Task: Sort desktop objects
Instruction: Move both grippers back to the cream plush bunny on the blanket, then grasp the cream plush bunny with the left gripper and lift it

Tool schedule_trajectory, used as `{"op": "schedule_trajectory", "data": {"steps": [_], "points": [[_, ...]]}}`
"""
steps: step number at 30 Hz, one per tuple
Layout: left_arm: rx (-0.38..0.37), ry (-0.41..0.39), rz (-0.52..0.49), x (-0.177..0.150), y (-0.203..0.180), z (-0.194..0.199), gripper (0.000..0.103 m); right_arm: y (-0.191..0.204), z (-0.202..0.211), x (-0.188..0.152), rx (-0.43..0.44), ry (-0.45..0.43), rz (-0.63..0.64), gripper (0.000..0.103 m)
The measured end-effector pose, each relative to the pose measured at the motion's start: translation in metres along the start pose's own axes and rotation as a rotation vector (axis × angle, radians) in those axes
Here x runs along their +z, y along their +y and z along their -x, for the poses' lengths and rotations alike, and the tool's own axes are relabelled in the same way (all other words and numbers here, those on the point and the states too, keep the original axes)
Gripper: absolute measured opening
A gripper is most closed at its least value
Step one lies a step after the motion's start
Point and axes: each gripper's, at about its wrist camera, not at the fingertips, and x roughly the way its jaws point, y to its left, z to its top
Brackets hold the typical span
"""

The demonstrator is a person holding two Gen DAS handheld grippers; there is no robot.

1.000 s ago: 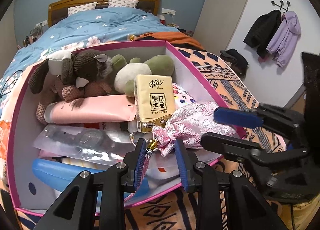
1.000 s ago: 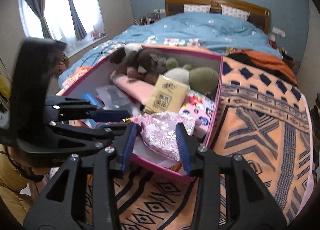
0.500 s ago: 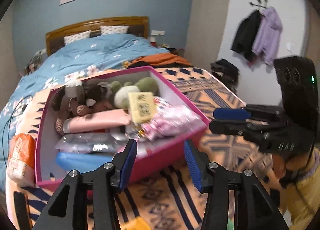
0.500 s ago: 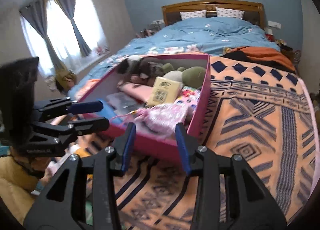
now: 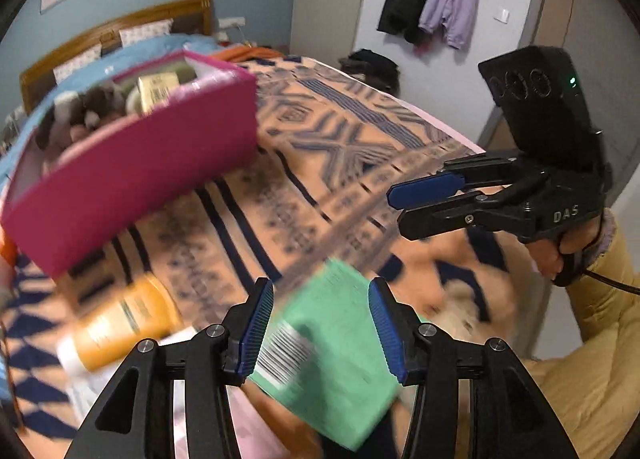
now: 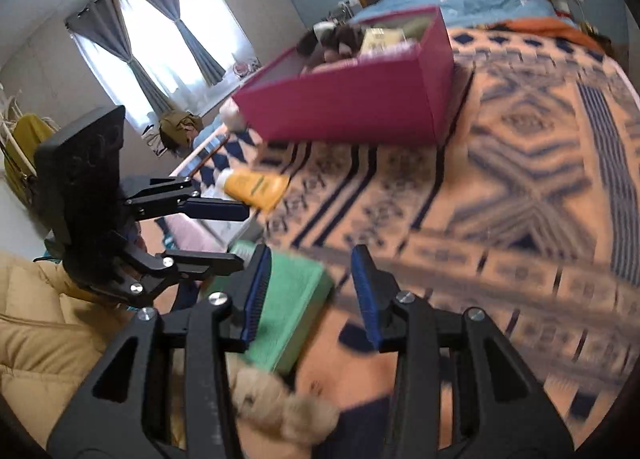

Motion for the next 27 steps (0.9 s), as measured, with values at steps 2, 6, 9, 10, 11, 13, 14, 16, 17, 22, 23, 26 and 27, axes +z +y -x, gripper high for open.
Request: {"op": "schedule_trajectory", "data": {"steps": [2,6,9,10,11,13,14,16,17,22,23,26,27], "points": [[-0.016,-0.002,-0.012,-0.01,-0.006,0.006,0.051,0.002,0.003,-0.013,0.03,0.014,-0.01,0.044],[-0.06,0.004,-0.018,-0.027,-0.019,0.016,0.051,0.005,0.009,-0.041,0.025,0.023,-0.041,0.046],[-0.076,0.021,-0.016,-0.037,-0.023,0.019,0.051,0.005,0.013,-0.06,0.024,0.023,-0.071,0.048],[-0.082,0.026,-0.019,-0.039,-0.026,0.02,0.051,0.005,0.014,-0.066,0.022,0.022,-0.081,0.048],[-0.087,0.028,-0.025,-0.042,-0.029,0.021,0.051,0.005,0.015,-0.069,0.023,0.021,-0.085,0.048],[-0.097,0.035,-0.039,-0.047,-0.034,0.024,0.051,0.008,0.018,-0.078,0.027,0.011,-0.09,0.049],[-0.104,0.042,-0.044,-0.049,-0.036,0.025,0.051,0.01,0.019,-0.082,0.027,0.006,-0.089,0.049],[-0.089,0.056,-0.052,-0.054,-0.04,0.025,0.051,0.014,0.021,-0.088,0.017,-0.002,-0.082,0.053],[-0.084,0.063,-0.053,-0.055,-0.041,0.024,0.051,0.016,0.023,-0.09,0.005,-0.007,-0.077,0.053],[-0.1,0.061,-0.056,-0.06,-0.047,0.027,0.051,0.018,0.033,-0.097,-0.025,-0.027,-0.076,0.054],[-0.104,0.062,-0.057,-0.06,-0.048,0.026,0.051,0.019,0.034,-0.097,-0.028,-0.03,-0.074,0.056],[-0.1,0.097,-0.056,-0.061,-0.052,0.014,0.051,0.02,0.033,-0.098,-0.029,-0.036,-0.072,0.066],[-0.103,0.112,-0.049,-0.061,-0.053,0.01,0.051,0.021,0.028,-0.098,-0.028,-0.031,-0.071,0.066]]}}
